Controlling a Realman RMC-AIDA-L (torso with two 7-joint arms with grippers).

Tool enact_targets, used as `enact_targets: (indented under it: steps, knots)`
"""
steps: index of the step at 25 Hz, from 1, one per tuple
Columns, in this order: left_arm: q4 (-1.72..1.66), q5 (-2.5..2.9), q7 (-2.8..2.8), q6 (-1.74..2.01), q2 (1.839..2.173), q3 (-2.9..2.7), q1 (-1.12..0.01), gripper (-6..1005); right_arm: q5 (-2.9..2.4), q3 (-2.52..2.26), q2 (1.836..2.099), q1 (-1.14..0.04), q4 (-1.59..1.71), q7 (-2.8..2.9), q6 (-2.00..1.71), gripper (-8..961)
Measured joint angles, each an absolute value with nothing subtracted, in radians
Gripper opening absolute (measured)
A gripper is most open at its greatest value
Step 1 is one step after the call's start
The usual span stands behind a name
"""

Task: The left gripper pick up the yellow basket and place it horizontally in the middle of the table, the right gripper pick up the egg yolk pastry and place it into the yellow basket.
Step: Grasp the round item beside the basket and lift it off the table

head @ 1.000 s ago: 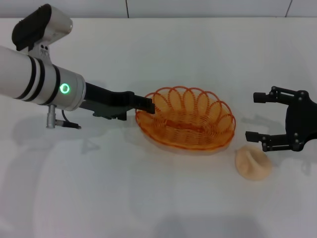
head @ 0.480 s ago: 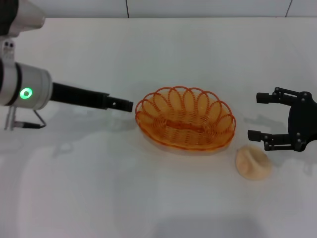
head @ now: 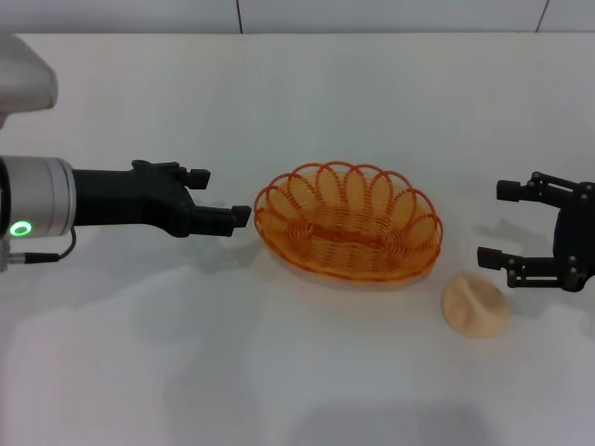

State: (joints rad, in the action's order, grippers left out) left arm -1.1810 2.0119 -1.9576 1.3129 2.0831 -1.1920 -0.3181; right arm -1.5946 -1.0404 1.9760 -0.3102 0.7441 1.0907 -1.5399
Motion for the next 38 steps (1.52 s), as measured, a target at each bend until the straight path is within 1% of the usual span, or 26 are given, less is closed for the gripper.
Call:
enact_targets:
  steps: [8,13,15,18,19,22,28,38]
  knots:
    - [-1.088,1.965,-1.727,1.361,2.076,-1.168,-0.311,874,-1.597,-1.003,1.979,-0.278,0.75,1.091,-1.564,873]
    - [-0.976,1.947,-1.468,1.594,2.069,-0.991,-0.325,874,-1.603,-0.986,1.976,-0.274,0.748,1.092,-1.59,873]
    - [-0.917,1.953,-1.389,1.678,2.052,-0.914,-0.337,874,-1.603,-0.986,1.974,-0.273,0.751,1.104,-1.599,873]
    - [-0.832,1.96,-1.324,1.729,2.012,-0.863,-0.348,874,-1.614,-0.99,1.965,-0.274,0.765,1.16,-1.624,873]
    - [-0.799,1.96,-1.303,1.734,1.992,-0.851,-0.352,874,-1.627,-0.99,1.963,-0.276,0.775,1.18,-1.634,873]
    - [-0.754,1.963,-1.263,1.738,1.966,-0.812,-0.351,874,-1.699,-0.988,1.971,-0.273,0.848,1.27,-1.653,872]
    - [-0.748,1.972,-1.213,1.738,1.963,-0.753,-0.339,874,-1.873,-1.003,2.005,-0.262,1.03,1.505,-1.653,872]
    - [-0.747,1.994,-1.209,1.73,1.967,-0.752,-0.357,874,-2.0,-1.086,2.01,-0.325,1.1,1.696,-1.622,847]
